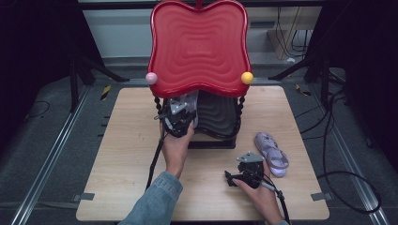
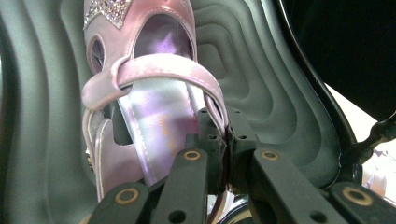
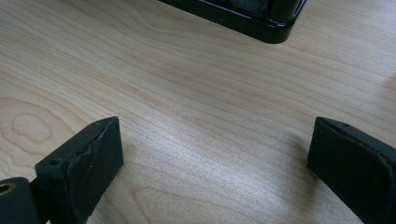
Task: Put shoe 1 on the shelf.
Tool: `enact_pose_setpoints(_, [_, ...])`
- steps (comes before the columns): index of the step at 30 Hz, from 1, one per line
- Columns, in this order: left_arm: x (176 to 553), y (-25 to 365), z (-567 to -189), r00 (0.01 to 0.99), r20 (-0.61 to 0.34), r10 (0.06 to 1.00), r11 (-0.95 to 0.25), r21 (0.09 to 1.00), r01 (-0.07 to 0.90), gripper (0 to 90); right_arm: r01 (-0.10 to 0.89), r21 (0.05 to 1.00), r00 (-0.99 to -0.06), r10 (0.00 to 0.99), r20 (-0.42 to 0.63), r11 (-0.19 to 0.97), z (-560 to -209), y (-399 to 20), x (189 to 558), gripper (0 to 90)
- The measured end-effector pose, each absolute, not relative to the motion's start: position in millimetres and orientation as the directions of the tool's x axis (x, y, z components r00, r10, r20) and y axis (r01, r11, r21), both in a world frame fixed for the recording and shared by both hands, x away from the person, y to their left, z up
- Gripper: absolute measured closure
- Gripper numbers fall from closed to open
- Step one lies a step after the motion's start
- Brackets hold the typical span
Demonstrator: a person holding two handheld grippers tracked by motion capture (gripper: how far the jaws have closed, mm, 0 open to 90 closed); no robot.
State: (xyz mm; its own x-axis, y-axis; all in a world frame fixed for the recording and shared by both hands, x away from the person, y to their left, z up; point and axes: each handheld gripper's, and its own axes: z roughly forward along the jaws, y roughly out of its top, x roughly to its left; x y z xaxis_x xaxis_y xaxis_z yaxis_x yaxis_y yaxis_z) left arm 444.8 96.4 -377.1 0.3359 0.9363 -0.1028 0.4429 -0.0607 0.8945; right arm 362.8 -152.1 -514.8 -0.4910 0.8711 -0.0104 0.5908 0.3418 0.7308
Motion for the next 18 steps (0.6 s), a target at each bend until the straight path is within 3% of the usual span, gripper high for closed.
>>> enact_pose_setpoints(18, [455,84,-384,0.375,-0.163,0.913,-0.028,0.891,0.454,84.2,0.588,0.731,-0.493,0.870,-0.014,0.345,-515,-152,363,3.7])
